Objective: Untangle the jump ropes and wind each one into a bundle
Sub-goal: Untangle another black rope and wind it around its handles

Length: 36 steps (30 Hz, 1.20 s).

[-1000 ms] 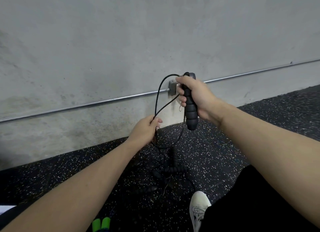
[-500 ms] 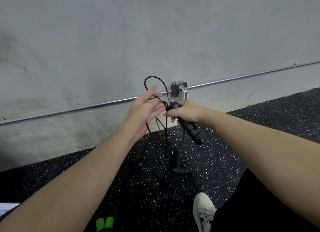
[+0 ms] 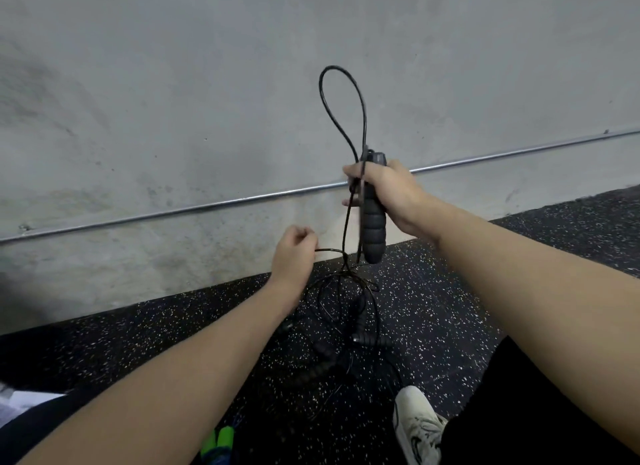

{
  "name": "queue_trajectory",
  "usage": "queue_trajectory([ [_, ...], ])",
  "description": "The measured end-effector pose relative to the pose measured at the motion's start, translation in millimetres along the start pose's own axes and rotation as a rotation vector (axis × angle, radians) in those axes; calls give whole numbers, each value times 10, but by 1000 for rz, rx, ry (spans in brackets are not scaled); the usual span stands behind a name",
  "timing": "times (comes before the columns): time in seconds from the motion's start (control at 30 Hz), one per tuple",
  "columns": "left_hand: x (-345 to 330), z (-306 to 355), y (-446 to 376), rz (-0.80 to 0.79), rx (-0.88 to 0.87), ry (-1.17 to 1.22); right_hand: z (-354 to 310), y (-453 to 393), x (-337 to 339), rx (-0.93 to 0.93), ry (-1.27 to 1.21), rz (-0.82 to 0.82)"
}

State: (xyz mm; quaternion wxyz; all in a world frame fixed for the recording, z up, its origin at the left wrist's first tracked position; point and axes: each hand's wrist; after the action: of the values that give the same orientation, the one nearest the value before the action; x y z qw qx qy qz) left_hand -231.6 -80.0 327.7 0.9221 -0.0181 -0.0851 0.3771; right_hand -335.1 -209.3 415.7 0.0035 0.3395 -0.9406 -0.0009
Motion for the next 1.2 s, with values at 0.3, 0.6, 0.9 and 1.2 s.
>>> queue_trajectory([
  [0.3, 72, -214, -36, -296, -311, -434, -213, 37, 164, -102, -195, 112],
  [0.6, 357, -59, -293, 16, -355, -506, -119, 51, 662, -136, 196, 321],
  [0.9, 89, -47, -44, -104, -278, -137, -3, 68, 565, -116, 994, -27],
  [1.2, 94, -84, -12, -64, -295, -167, 61, -13, 372, -118, 1455, -389],
])
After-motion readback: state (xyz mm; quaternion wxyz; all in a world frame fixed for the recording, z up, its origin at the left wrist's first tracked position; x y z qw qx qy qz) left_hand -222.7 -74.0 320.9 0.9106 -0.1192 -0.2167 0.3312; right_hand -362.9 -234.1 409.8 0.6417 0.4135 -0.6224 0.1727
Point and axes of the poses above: each hand's wrist, its own y-axis away from the middle knuckle, its own x-axis out of the back of the hand, z = x × y, and after that the axes turned 5 degrees about -x, right-handed
